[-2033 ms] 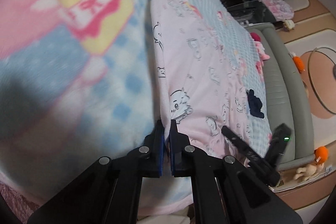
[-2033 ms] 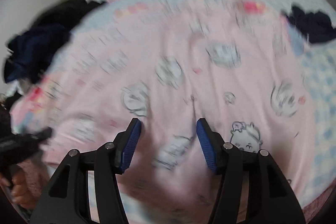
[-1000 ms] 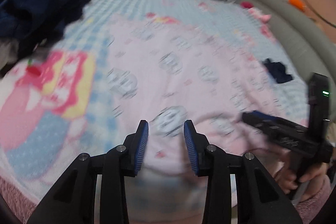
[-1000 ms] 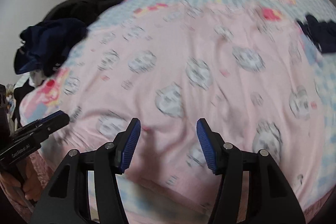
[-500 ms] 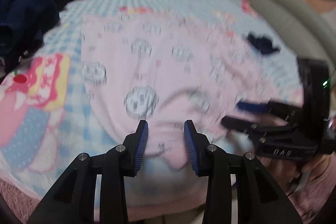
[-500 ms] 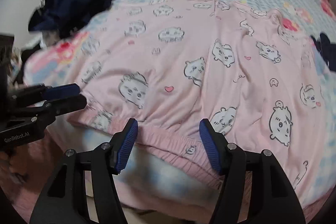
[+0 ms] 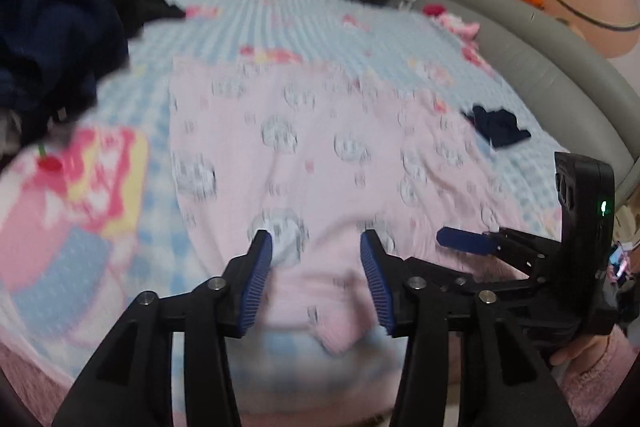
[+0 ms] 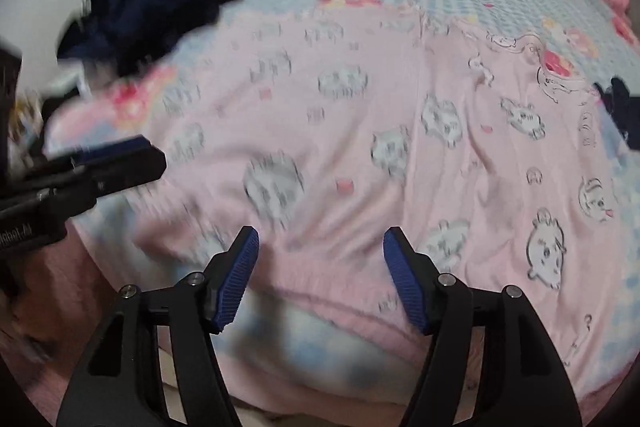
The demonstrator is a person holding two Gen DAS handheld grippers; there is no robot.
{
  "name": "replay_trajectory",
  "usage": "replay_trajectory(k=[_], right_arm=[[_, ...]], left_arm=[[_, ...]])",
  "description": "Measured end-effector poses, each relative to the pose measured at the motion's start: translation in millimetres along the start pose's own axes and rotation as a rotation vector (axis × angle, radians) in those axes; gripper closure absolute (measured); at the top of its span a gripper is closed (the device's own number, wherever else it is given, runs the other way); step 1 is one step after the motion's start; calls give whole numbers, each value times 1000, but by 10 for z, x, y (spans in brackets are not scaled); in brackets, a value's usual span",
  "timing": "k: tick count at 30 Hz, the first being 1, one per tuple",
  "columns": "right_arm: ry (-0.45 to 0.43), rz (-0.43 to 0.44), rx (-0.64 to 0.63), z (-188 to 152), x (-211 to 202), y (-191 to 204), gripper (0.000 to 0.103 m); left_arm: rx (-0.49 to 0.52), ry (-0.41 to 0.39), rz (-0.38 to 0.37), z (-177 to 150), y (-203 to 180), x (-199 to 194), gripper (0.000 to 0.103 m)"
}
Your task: Fold clothes
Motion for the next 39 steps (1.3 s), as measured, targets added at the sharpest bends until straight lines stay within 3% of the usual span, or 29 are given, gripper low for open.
replay_trajectory(k=[3, 5, 8, 11, 15, 18, 20, 22, 24, 27, 29, 32, 36, 39], right_arm=[[2, -22, 40, 112, 120, -55, 36], [77, -46, 14, 23, 330, -52, 36], [104, -85, -50, -128, 346, 16, 36], [96, -80, -75, -168, 176, 72, 37], [19, -17, 15, 53, 4, 1, 37], [8, -16, 18, 192, 40, 9, 36], [92, -32, 10, 89, 198, 28, 36], [175, -40, 9, -32, 325, 36, 36], [156, -10, 29, 9, 228, 4, 36], [127, 33, 60, 71, 82, -43, 36], [101, 53, 76, 162, -19, -86, 36], [42, 1, 51, 581, -116, -207, 36], [46, -52, 52, 995, 161, -436, 36], [57, -88, 58, 1287, 414, -615, 36]], left_arm=[[17, 86, 125, -84, 101, 294, 53], [33, 151, 229, -201, 203, 456, 51], [37, 128, 249, -236, 230, 247, 51], [-2, 115, 226, -265, 322, 68, 51], [-52, 58, 70, -46, 174, 26, 51], [15, 83, 92, 82, 34, 192, 48], [29, 183, 176, 5, 122, 403, 48], [-11, 207, 152, -46, 219, 404, 48], [-61, 205, 103, -57, 300, 334, 48], [-130, 176, 45, 198, 442, 210, 48], [-144, 141, 67, 507, 617, 250, 48], [-199, 88, 93, 1003, 957, 431, 48], [-306, 36, 72, 1580, 1378, 775, 50], [-326, 38, 59, 1716, 1489, 1025, 50]])
Point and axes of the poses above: each gripper's, at about its wrist camera, not at the fingertips, and x roughly the way its jaws point, y to its left, z to its top, the point moved 7 cm from there along x, roughly the way its jaws point, and after that the axes turned 10 degrees about -x, right-handed, at the moved point
